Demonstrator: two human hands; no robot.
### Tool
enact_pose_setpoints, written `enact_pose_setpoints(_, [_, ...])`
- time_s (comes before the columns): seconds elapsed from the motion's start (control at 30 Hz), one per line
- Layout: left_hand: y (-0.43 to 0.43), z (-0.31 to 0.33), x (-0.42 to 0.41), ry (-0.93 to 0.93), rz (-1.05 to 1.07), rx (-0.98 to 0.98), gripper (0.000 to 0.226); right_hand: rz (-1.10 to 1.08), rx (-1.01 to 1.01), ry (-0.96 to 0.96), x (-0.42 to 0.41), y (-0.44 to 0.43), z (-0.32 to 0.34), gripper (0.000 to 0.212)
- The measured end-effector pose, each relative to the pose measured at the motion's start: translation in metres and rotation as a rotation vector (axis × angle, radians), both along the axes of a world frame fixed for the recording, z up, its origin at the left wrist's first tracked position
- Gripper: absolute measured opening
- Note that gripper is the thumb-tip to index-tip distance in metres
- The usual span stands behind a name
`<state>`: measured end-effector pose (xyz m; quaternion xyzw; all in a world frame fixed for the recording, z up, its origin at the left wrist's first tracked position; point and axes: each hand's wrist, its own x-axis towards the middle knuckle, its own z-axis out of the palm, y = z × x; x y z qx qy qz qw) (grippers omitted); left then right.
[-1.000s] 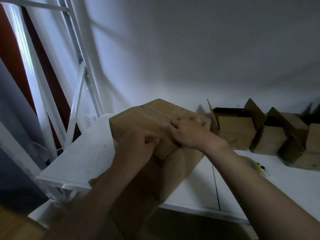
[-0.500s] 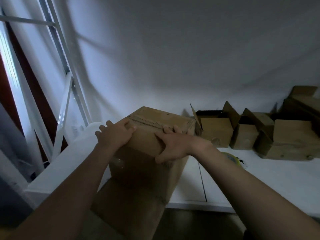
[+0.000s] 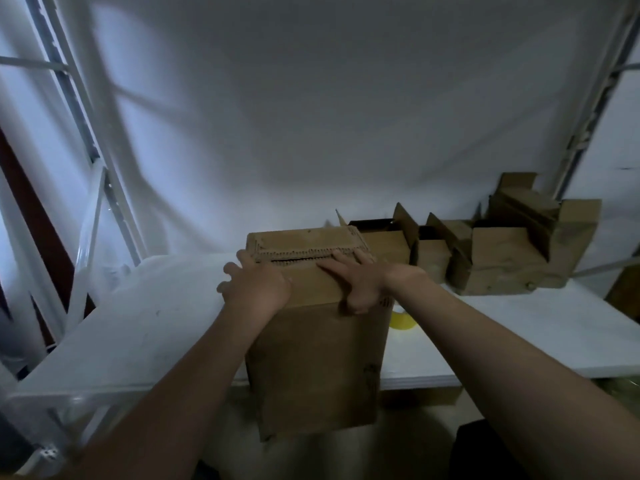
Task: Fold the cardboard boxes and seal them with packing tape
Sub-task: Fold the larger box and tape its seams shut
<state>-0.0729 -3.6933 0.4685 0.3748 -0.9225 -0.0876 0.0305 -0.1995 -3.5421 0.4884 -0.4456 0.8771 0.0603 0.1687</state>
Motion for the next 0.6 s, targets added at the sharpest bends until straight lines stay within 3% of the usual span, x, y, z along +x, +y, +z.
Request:
enact_pose_setpoints(0.13, [0.005,0.000,-0.026,0.027,-0.368,-0.019,0.062,0.005,-0.106,-0.033,-0.003,0.004,-0.007,0.106])
enact_pose_setpoints(0.3, [0.007,-0.006,-0.044,-0.127,-0.400,-0.036,0.061,0.048,-0.162,-0.076,-0.014,0.019,0.000,0.092])
enact_pose_setpoints(0.37, [0.005,-0.004,-0.049,-0.125,-0.403,-0.049,0.061,0.019,-0.318,-0.108,-0.028,0.031,0.003,0.070])
enact_pose_setpoints(0.5, [0.010,-0.007,-0.061,-0.121,-0.340,-0.006,0.064,-0.248,-0.836,-0.065,-0.070,0.065,-0.016,0.032])
enact_pose_setpoints(0.53, [0.012,-0.007,-0.063,-0.105,-0.317,0.003,0.065,-0.315,-0.821,-0.031,-0.077,0.073,-0.021,0.027])
enact_pose_setpoints(0.6, [0.017,-0.010,-0.067,-0.072,-0.281,0.024,0.066,-0.356,-0.603,-0.037,-0.100,0.084,-0.043,0.024])
